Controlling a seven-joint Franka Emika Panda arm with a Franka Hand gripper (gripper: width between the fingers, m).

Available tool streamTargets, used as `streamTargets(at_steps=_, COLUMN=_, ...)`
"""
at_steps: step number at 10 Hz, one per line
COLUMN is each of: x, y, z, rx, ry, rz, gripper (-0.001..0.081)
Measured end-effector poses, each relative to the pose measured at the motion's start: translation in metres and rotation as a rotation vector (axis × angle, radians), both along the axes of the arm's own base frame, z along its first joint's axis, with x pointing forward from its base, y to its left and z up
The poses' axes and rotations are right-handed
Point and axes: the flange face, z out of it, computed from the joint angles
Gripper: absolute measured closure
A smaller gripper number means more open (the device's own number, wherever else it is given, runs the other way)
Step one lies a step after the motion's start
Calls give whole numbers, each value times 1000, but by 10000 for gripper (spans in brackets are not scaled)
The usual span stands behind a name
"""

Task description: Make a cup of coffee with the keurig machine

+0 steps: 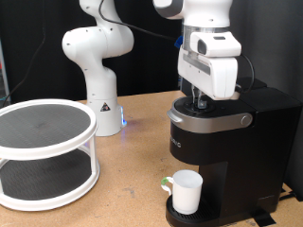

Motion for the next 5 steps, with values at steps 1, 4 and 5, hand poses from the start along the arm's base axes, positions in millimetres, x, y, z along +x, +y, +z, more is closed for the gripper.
streamTargets(at_steps=1, x=0, y=0, z=0, rx=-4, ry=1, rz=5, gripper=802)
streamTargets(at_steps=4, x=0, y=0, z=0, rx=-10, ry=7, rz=8, gripper=802)
streamTargets(at_steps=5, x=0, y=0, z=0, rx=-12, ry=12, rz=8, gripper=802)
